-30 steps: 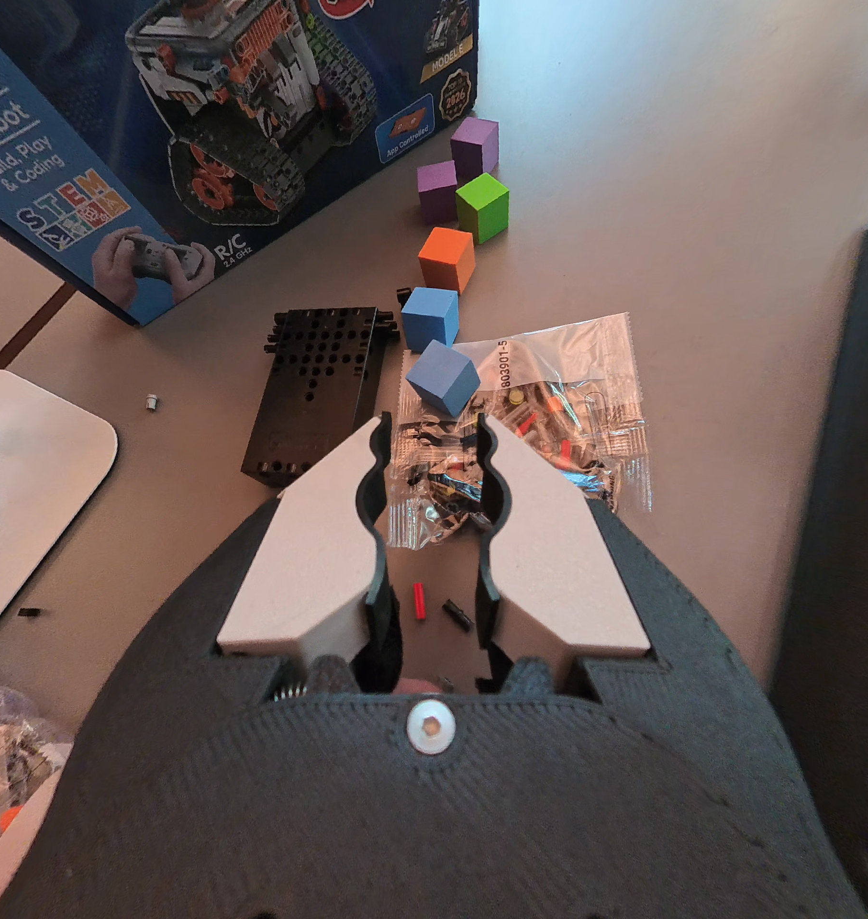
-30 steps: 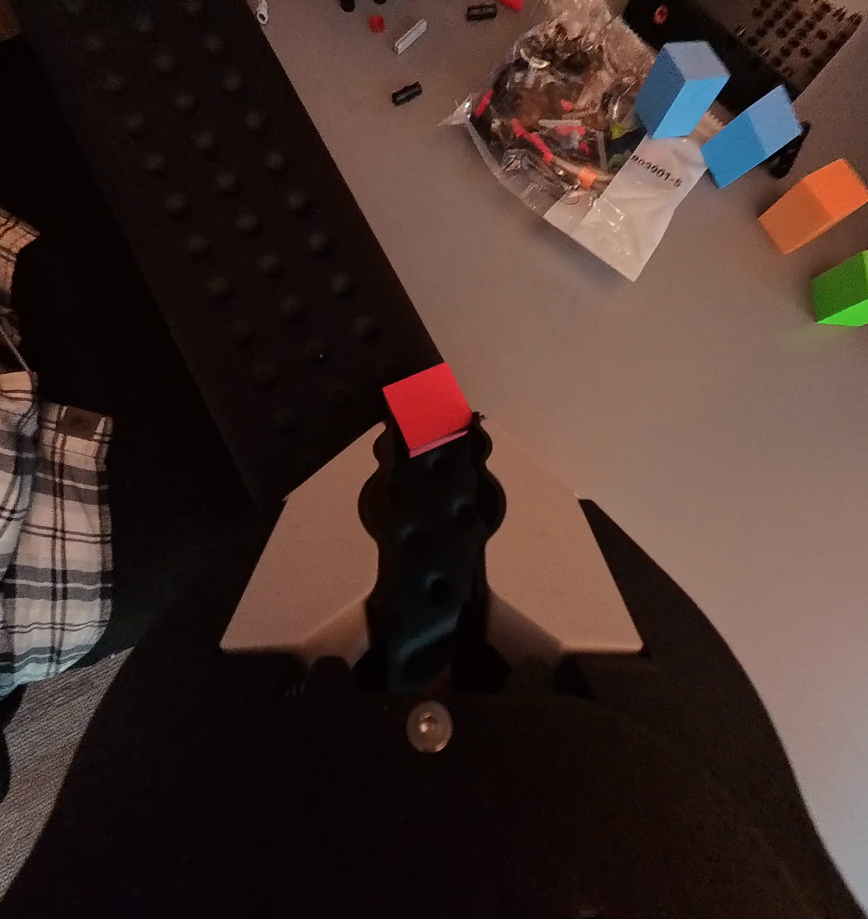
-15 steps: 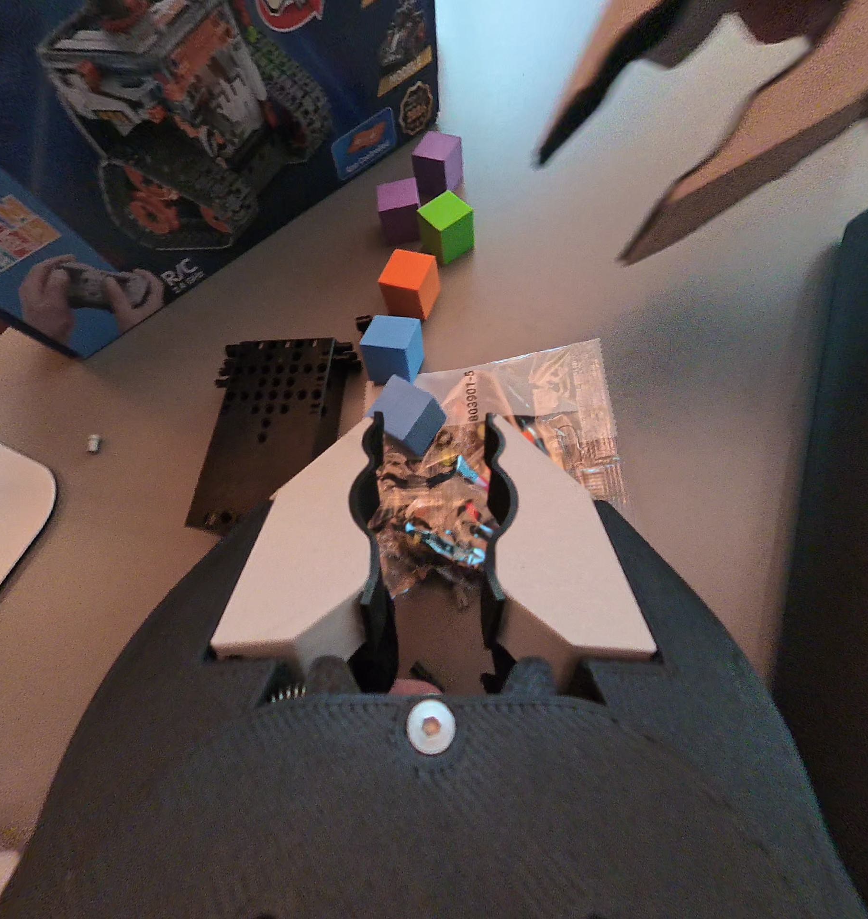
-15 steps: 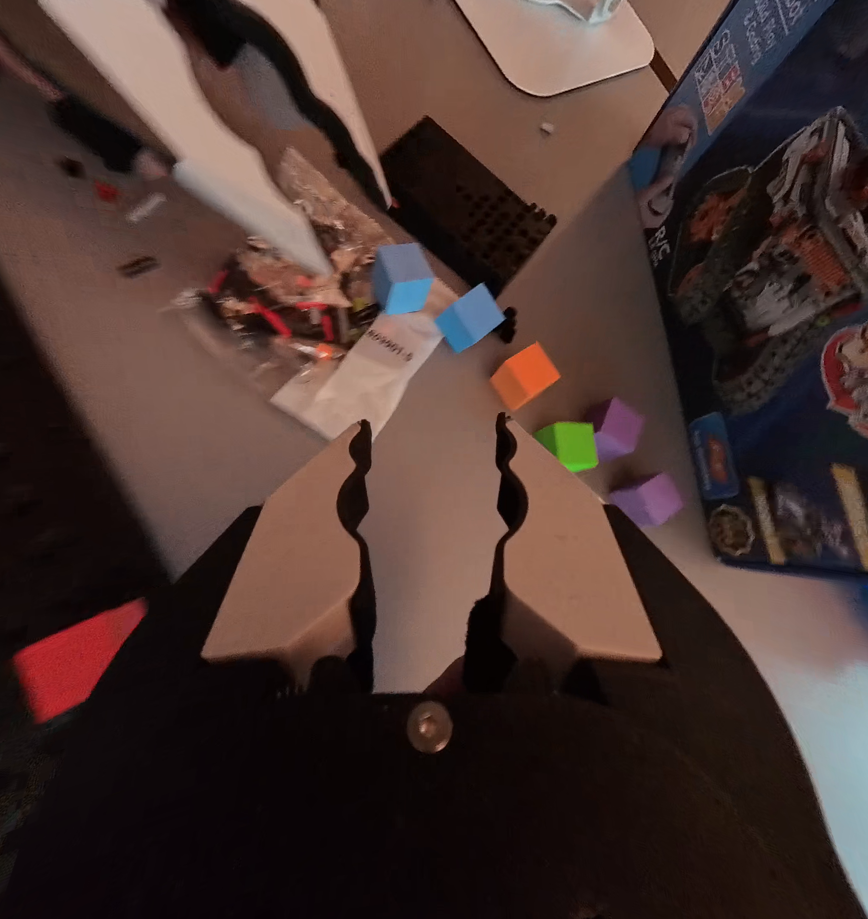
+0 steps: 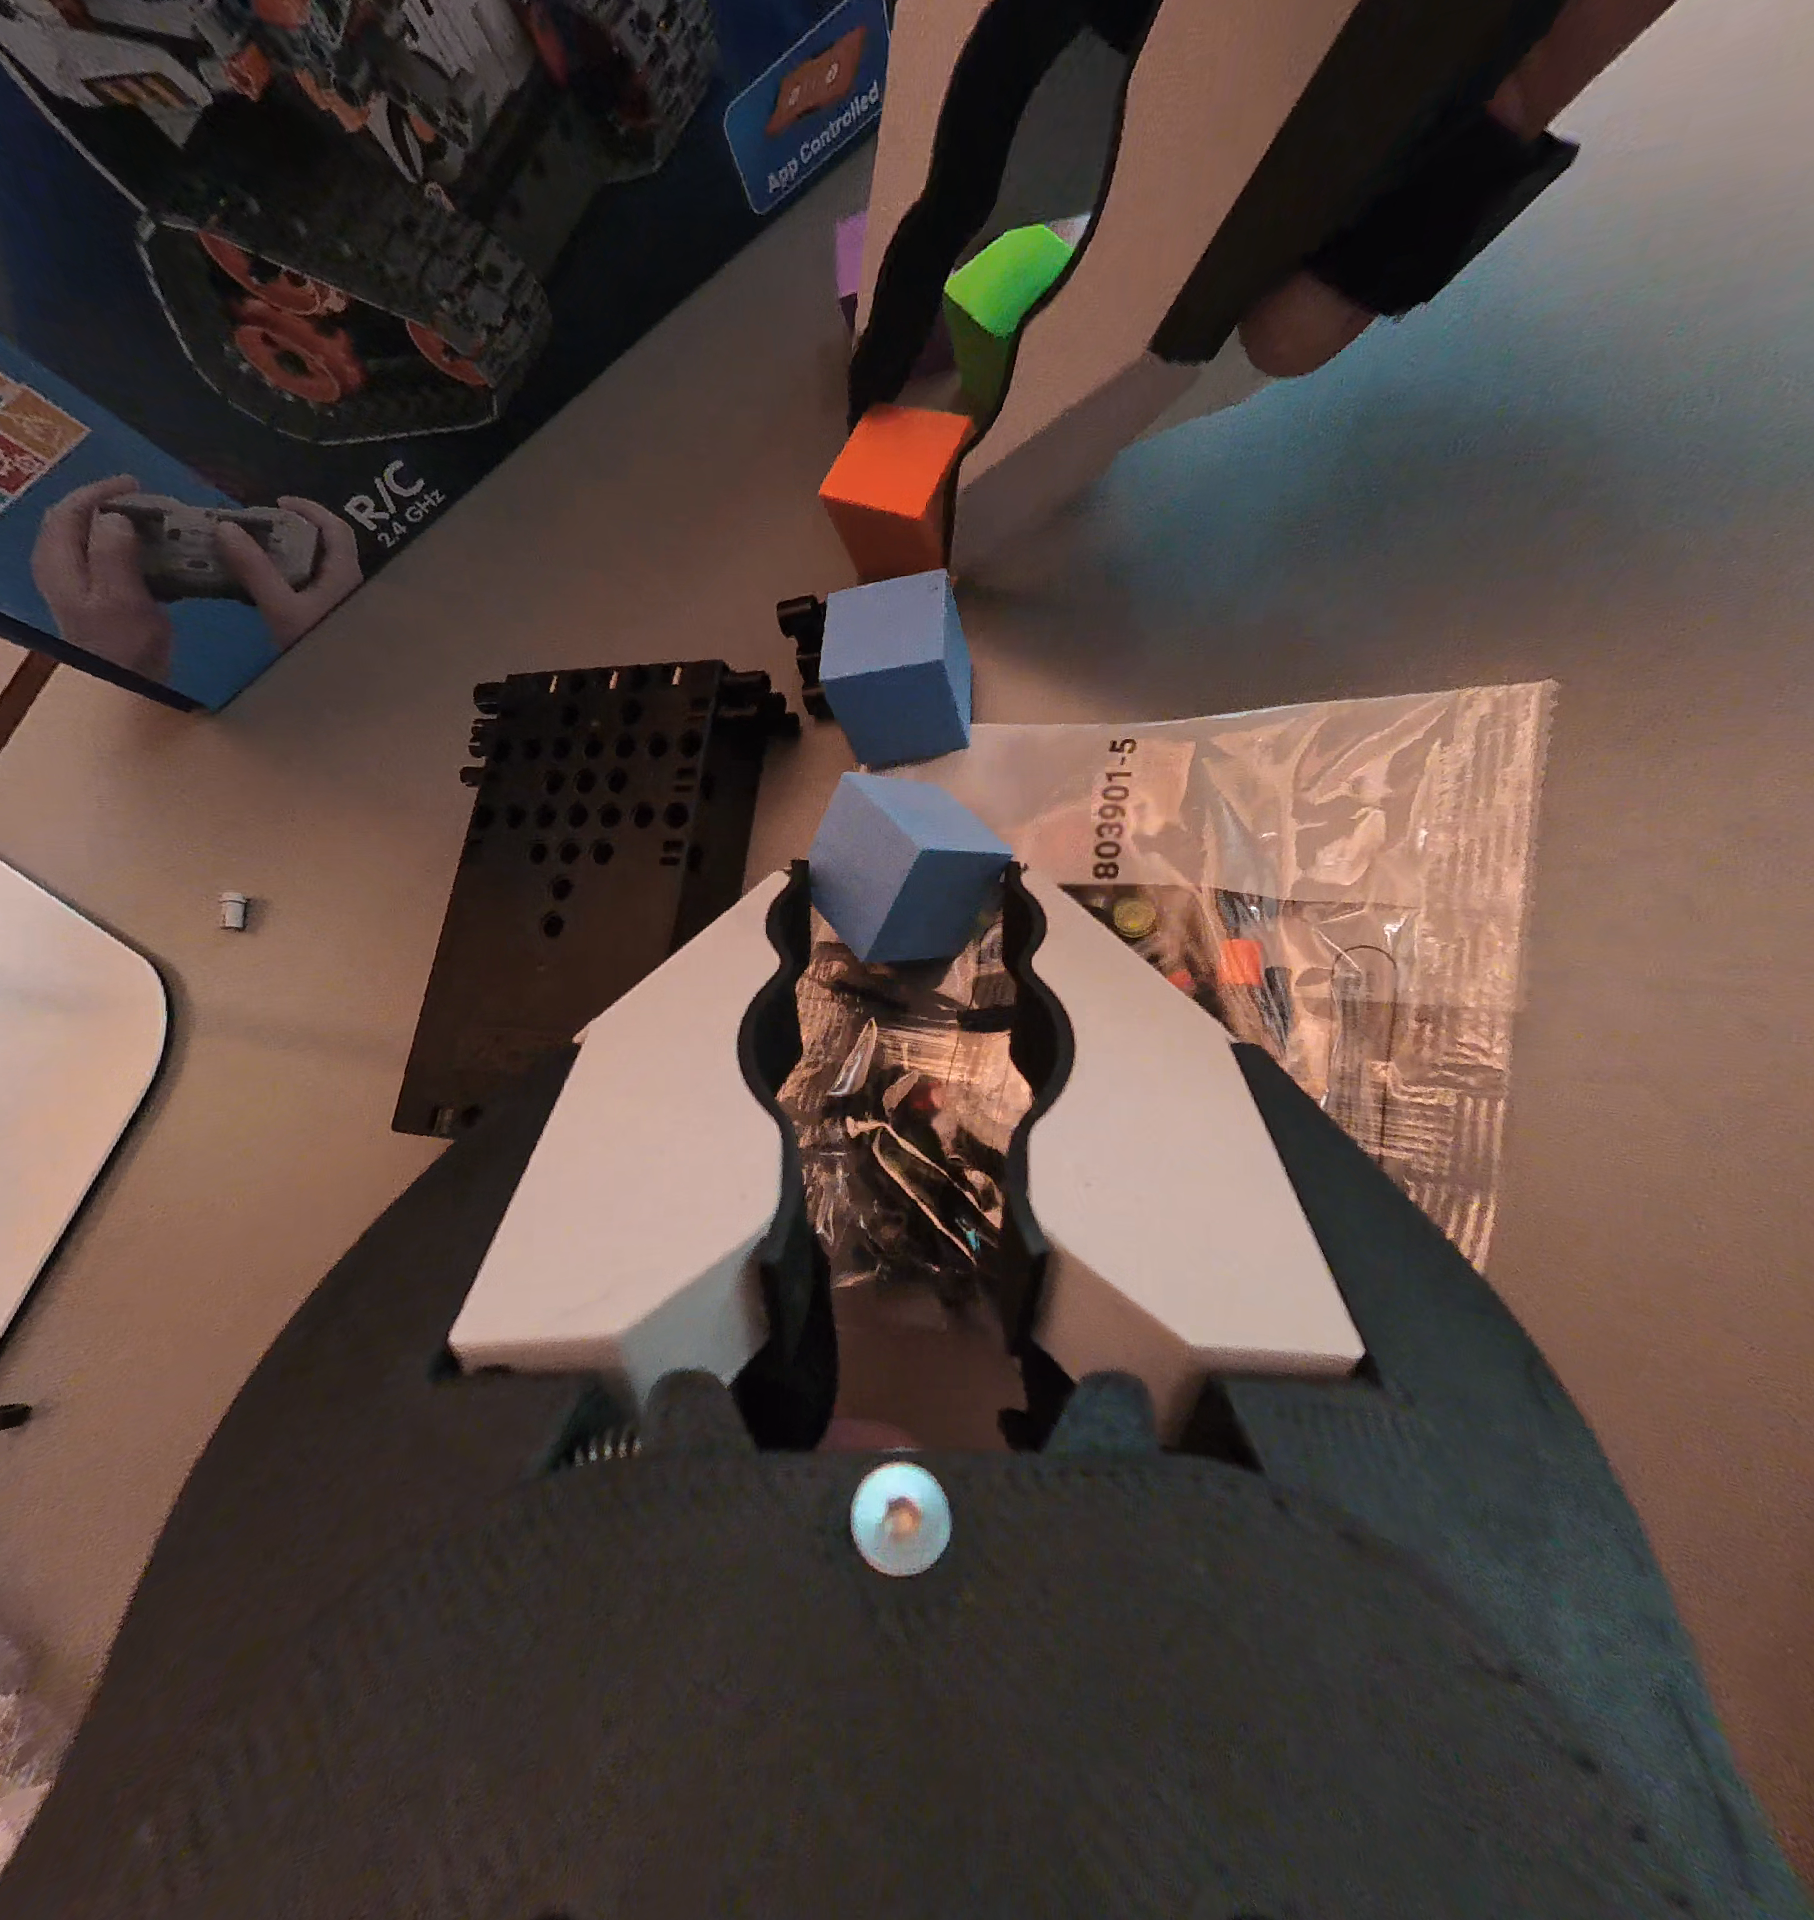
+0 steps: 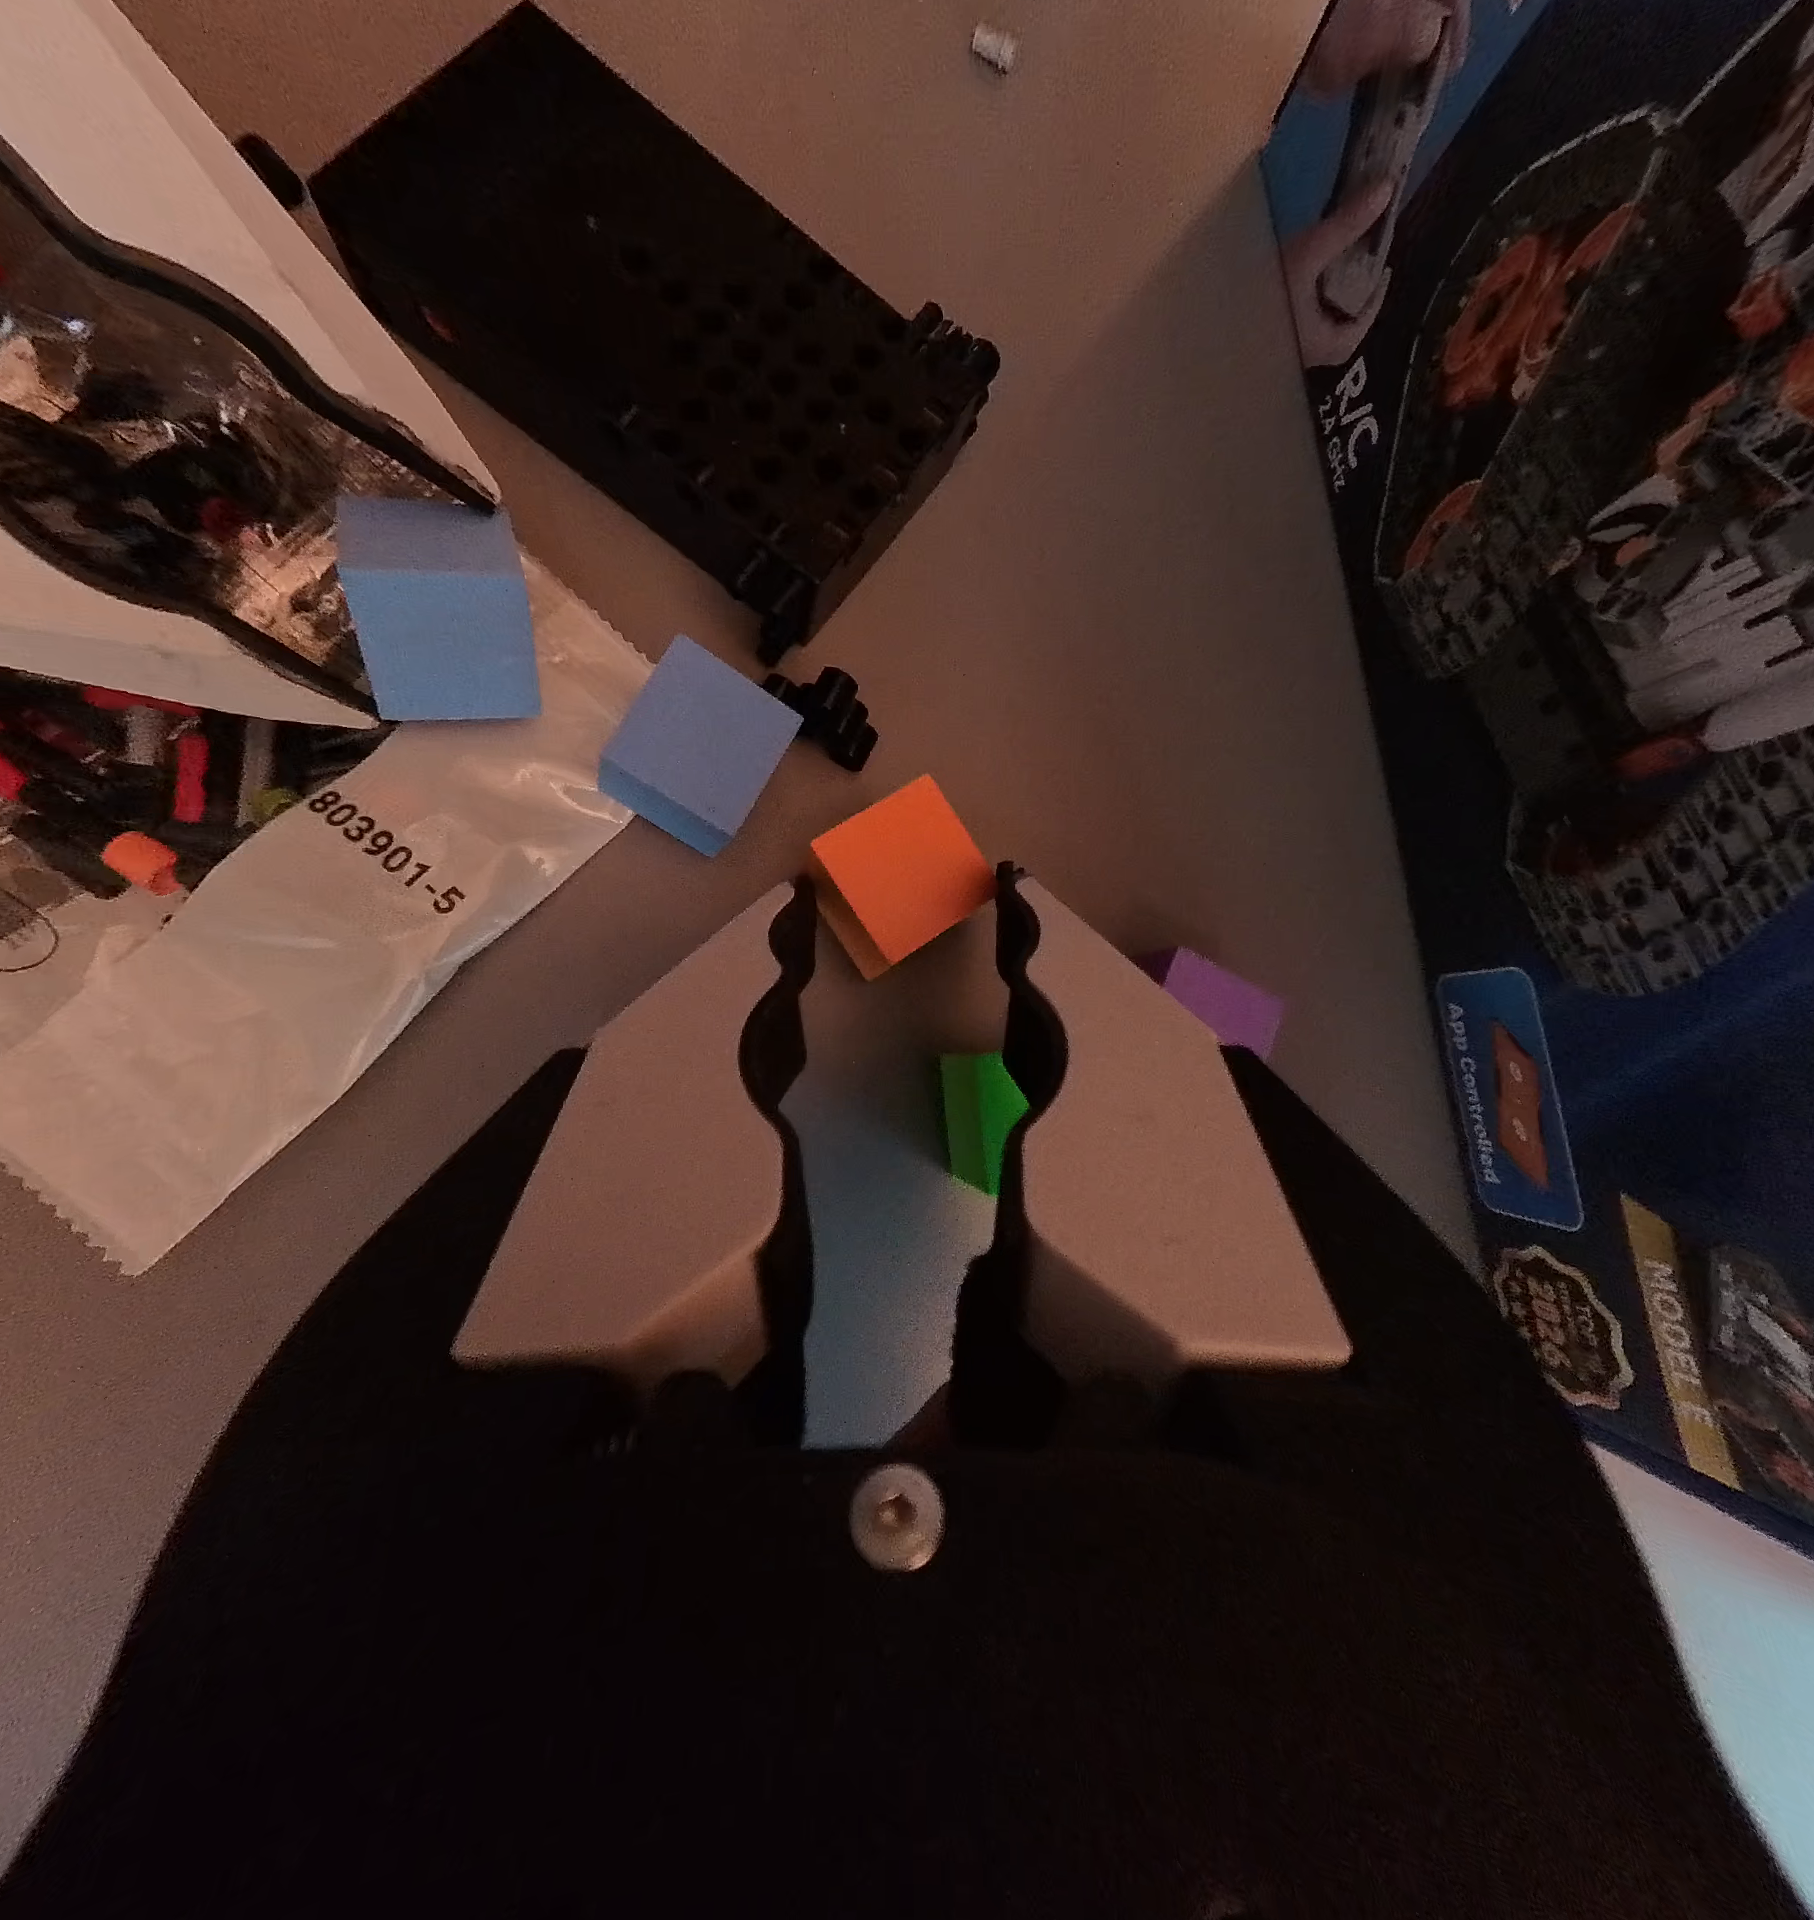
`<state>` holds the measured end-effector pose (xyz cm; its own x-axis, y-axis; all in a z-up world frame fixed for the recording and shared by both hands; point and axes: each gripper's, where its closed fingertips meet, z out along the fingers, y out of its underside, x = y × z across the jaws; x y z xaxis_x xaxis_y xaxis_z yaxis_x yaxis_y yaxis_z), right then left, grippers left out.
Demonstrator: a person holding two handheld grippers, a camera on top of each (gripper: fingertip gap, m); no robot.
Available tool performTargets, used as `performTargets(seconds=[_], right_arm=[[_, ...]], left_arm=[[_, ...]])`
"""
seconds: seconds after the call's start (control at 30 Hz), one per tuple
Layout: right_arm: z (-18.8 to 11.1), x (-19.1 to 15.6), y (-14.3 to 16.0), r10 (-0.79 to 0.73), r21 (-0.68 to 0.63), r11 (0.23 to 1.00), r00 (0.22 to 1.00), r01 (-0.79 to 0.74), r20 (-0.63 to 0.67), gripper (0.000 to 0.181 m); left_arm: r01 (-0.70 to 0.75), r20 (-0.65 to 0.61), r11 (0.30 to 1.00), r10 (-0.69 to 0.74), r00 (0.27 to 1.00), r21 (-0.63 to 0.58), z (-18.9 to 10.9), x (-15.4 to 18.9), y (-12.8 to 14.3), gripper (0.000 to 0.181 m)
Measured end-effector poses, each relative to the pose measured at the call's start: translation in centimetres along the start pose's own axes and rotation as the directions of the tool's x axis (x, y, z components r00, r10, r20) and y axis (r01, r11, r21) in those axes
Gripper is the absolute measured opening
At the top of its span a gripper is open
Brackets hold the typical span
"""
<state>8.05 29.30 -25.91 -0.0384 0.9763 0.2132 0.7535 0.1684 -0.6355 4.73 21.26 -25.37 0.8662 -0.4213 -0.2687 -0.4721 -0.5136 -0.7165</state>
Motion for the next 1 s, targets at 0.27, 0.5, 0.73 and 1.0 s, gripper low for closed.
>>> performTargets(seconds=[0.27, 0.5, 0.73, 1.0], right_arm=[[-8.1, -3.8, -0.7, -0.011, 0.122, 0.993, 0.998, 0.004, 0.061, 0.033], [-16.2, -12.6, 2.6, -0.112, 0.168, 0.982, 0.986, 0.091, 0.122, 0.033], [-16.7, -16.6, 5.4, -0.119, 0.125, 0.987, 0.978, 0.099, 0.169, 0.033], [-15.8, -16.9, 5.4, -0.129, 0.091, 0.989, 0.978, 0.115, 0.166, 0.033]], left_arm=[[-0.015, 0.010, 1.000, 0.015, 1.000, 0.016, -0.2, -0.1, -0.2, 0.034], [-0.036, 0.025, 0.999, 0.035, 0.999, 0.034, -1.2, -0.1, -0.9, 0.034], [-0.033, 0.010, 0.995, 0.033, 0.999, 0.092, -2.3, 0.5, -1.9, 0.033], [-0.069, -0.010, 0.990, 0.071, 0.997, 0.124, -2.7, 1.5, -2.7, 0.033]])
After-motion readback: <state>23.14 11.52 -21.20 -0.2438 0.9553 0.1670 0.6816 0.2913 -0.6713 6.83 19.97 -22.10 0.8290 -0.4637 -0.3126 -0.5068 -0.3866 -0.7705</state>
